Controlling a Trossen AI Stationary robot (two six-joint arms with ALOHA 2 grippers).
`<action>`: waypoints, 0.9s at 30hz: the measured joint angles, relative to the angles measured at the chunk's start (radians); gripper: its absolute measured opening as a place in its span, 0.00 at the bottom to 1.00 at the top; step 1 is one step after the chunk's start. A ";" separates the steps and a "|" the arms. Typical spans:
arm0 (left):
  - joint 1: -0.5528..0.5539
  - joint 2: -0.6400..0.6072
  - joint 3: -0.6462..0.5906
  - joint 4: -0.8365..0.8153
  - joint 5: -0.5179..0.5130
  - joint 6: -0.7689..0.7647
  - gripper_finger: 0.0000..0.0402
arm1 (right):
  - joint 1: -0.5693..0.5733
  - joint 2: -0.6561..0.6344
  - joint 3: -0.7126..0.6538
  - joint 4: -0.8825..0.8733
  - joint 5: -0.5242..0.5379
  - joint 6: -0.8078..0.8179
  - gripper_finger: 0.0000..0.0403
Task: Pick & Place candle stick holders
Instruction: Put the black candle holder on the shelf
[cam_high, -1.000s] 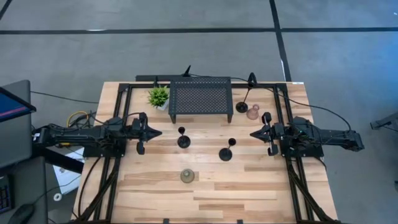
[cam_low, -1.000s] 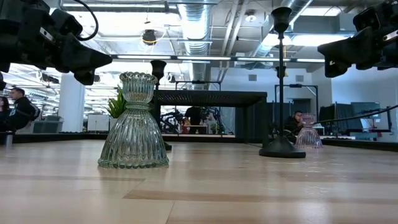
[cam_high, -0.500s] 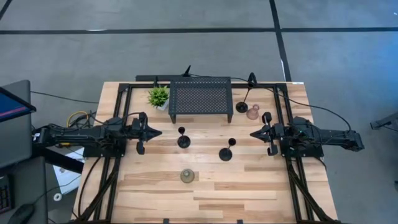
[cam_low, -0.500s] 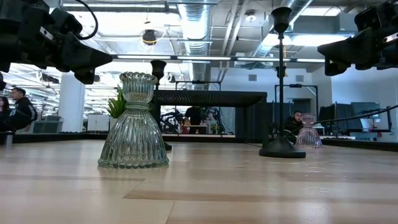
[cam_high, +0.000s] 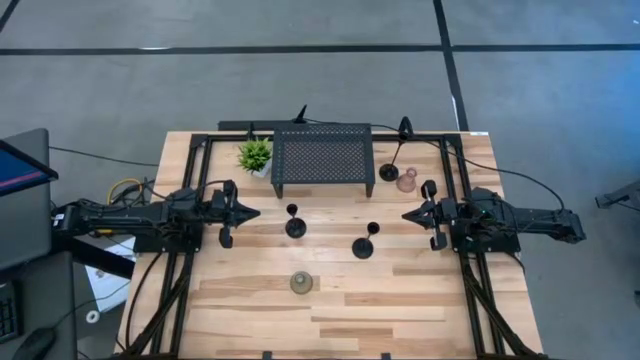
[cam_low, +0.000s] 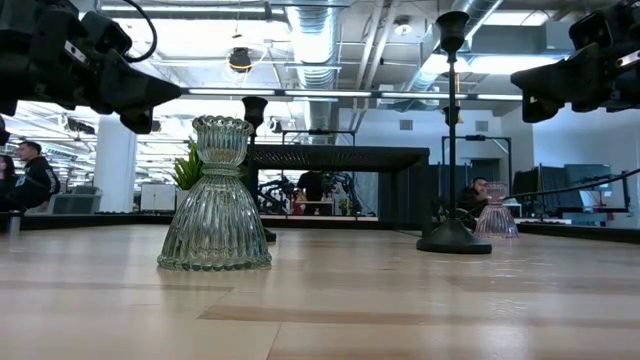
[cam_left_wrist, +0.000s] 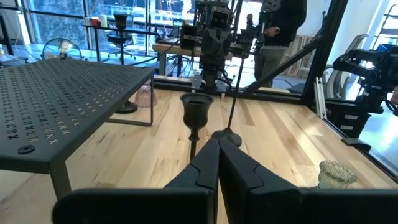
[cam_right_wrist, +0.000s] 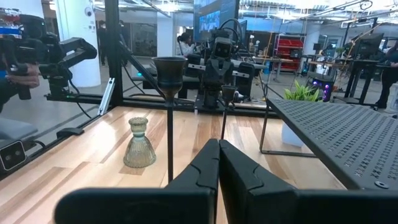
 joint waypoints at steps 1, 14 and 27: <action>0.000 0.000 0.000 0.001 0.000 0.000 0.02 | 0.000 0.000 0.000 0.000 0.000 0.000 0.00; 0.000 0.000 0.000 0.001 0.000 -0.004 0.02 | 0.000 0.000 0.000 0.000 0.000 0.000 0.00; -0.002 0.000 0.000 0.001 0.000 -0.037 0.02 | 0.000 0.000 0.000 -0.002 0.000 0.086 0.00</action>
